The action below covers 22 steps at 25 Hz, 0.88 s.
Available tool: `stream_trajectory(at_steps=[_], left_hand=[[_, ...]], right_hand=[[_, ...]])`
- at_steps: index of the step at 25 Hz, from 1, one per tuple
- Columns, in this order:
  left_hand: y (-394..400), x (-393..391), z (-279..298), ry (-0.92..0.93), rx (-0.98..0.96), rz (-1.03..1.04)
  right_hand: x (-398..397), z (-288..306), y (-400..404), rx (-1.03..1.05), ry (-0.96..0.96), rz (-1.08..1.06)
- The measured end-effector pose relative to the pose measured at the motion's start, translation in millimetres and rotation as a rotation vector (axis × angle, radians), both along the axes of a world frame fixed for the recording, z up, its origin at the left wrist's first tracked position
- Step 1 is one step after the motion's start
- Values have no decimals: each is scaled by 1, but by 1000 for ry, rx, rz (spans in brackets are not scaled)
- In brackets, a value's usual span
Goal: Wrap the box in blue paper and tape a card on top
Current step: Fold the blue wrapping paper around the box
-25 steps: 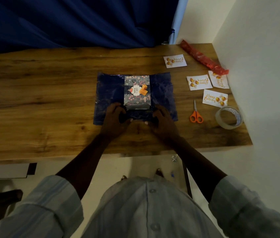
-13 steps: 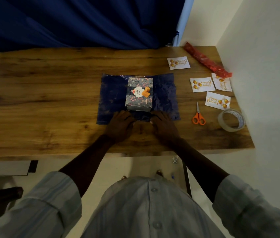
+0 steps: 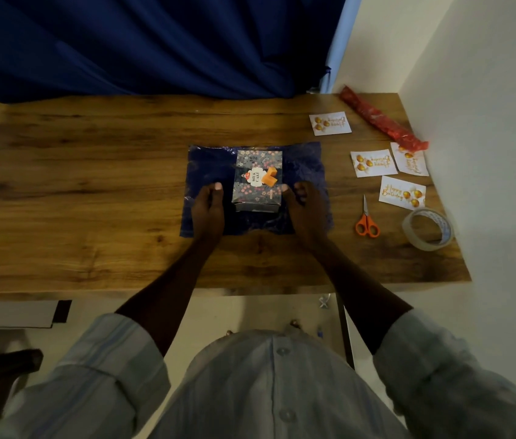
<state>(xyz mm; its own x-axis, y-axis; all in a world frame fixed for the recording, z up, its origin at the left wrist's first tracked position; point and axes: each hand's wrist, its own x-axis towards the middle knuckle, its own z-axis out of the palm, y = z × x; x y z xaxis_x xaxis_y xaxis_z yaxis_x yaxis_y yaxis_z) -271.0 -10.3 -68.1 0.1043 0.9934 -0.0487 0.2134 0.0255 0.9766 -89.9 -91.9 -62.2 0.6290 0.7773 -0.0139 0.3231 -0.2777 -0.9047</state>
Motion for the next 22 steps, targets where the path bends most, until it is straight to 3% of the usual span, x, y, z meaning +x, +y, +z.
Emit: stream_trajectory(at_steps=[4,10,16,22], left_hand=[[7,1,-13,66,-101,-63],[-5,-6,-18,319,341,-149],[-5,-6,-17,396,438,-138],[-4,-5,-17,419,417,-97]], right_hand=[[-17,9,5,8,5,125],[-11,2,-1,-39,24,175],[-9,-16,1,-58,-23,182],[-10,-12,-2,-43,-132,235]])
